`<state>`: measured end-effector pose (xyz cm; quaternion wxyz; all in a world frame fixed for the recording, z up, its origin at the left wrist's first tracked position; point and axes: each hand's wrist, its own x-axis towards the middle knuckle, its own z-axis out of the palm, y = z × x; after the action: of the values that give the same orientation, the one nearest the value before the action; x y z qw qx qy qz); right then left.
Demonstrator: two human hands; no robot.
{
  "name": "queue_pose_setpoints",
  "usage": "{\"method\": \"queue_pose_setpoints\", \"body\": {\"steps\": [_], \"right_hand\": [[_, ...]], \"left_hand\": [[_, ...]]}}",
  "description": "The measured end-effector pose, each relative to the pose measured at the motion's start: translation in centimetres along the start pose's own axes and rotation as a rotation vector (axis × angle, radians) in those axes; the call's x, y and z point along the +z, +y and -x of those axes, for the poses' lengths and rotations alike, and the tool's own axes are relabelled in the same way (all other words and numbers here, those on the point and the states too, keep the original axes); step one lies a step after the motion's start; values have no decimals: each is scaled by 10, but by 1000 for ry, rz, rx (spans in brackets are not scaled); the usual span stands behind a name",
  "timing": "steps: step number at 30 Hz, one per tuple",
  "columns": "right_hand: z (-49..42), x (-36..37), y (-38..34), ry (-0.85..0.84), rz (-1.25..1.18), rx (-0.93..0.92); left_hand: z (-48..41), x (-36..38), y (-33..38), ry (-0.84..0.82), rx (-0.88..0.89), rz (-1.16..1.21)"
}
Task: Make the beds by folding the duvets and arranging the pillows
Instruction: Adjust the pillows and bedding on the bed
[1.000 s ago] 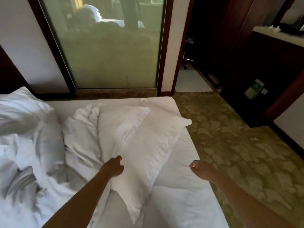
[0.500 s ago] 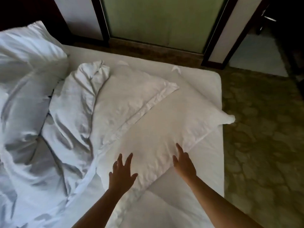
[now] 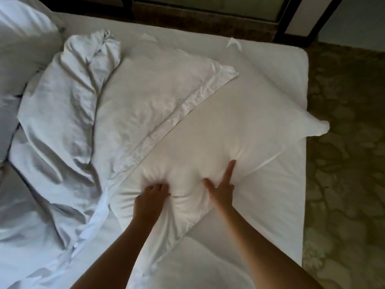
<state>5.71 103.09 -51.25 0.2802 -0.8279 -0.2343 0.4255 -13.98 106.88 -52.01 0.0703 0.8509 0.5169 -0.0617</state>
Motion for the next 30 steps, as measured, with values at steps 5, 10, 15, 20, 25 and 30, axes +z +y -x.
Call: {"method": "queue_pose_setpoints", "body": {"steps": [5, 10, 15, 20, 25, 30], "right_hand": [[3, -8, 5, 35, -18, -121], [20, -24, -10, 20, 98, -47], [62, -47, -25, -78, 14, -77], [137, -64, 4, -118, -170, -6], [207, -138, 120, -19, -97, 166], [227, -183, 220, 125, 176, 323]], "left_hand": [[-1, 4, -3, 62, 103, 0], [25, -12, 1, 129, 128, 102], [27, -46, 6, 344, 197, 150], [10, -74, 23, 282, 239, 158], [-1, -65, 47, -116, 152, 269], [19, -24, 105, -606, -163, 517]]}}
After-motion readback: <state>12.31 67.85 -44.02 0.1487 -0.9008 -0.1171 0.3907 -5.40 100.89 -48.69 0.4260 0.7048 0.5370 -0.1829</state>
